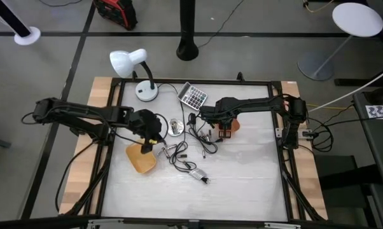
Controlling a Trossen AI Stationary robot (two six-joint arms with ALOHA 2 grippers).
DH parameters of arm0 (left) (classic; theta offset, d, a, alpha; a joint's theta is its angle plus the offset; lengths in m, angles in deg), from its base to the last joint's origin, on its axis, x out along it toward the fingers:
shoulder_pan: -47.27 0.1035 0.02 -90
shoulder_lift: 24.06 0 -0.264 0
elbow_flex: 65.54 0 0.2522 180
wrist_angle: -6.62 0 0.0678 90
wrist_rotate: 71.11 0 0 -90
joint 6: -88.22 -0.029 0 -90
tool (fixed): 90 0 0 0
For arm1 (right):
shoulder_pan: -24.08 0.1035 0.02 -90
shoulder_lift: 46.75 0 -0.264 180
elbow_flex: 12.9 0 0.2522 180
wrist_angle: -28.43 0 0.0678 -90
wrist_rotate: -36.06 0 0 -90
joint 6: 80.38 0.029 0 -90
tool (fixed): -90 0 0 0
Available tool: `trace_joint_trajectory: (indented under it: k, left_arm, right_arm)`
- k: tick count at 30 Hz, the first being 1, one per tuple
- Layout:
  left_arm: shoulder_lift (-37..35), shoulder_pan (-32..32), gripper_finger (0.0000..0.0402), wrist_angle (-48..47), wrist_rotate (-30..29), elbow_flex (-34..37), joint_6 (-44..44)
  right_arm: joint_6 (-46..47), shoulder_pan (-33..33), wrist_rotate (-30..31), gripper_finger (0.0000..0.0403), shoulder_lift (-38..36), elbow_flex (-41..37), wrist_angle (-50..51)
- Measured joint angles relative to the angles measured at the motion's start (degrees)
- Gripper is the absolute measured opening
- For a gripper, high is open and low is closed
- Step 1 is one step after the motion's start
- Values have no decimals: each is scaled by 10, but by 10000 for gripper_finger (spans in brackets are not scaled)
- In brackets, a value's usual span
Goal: Sort batteries
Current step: Put the silver battery into the yellow bin
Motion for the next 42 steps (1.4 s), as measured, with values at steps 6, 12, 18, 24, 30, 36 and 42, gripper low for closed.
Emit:
trace_joint_trajectory:
  k: [6, 12, 18, 24, 30, 36, 42]
  left_arm:
    - [20, 0, 31, 22, -2, 0, -21]
    - [82, -33, 61, 35, 29, 0, -20]
    - [167, -79, 105, 54, 30, 0, -106]
    - [221, -99, 117, 117, 10, 0, -181]
    - [255, -99, 110, 117, -24, 0, -220]
    - [276, -97, 109, 119, -49, 0, -241]
    - [284, -98, 109, 121, -55, -1, -262]
  right_arm:
    - [0, 0, 0, 150, 0, 0, 0]
    - [0, 0, 0, 150, 0, 0, 0]
    - [0, 0, 2, 150, 0, 0, 0]
    - [0, 0, 2, 150, 0, 0, 0]
    - [0, 0, 3, 150, 0, 0, 0]
    - [0, 0, 3, 150, 0, 0, 0]
    - [0, 0, 3, 150, 0, 3, 3]
